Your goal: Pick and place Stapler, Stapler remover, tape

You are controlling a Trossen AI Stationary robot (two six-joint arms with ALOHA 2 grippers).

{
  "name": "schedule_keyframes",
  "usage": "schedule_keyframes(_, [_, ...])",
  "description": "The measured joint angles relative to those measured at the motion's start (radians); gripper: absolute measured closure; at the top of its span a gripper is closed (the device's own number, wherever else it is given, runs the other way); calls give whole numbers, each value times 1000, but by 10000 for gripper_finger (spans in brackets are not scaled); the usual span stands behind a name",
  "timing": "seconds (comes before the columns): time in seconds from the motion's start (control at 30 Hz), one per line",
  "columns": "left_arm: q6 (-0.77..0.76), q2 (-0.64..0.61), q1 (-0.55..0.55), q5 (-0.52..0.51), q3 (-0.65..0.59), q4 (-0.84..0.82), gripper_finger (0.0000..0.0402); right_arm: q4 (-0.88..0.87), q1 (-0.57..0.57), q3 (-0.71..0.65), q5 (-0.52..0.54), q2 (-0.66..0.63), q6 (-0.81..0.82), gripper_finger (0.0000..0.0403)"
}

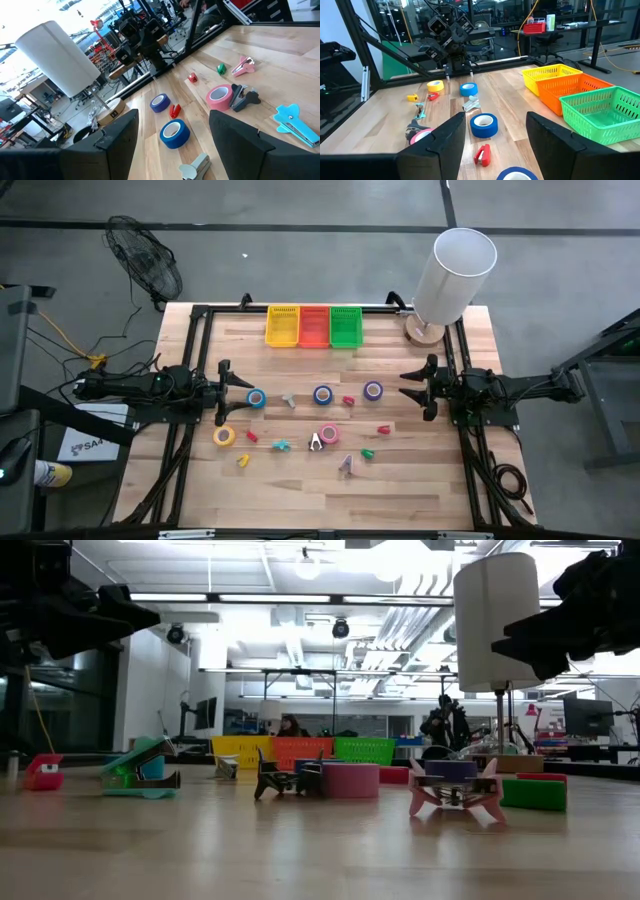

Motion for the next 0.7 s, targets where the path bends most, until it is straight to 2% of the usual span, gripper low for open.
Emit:
schedule_keyframes(0.33, [0, 0, 0, 0, 0, 0, 163, 7, 0, 0, 18, 0, -146, 202])
schedule_keyframes(0.7, [0, 0, 0, 0, 0, 0, 163, 57, 0, -5, 26, 0, -121, 203])
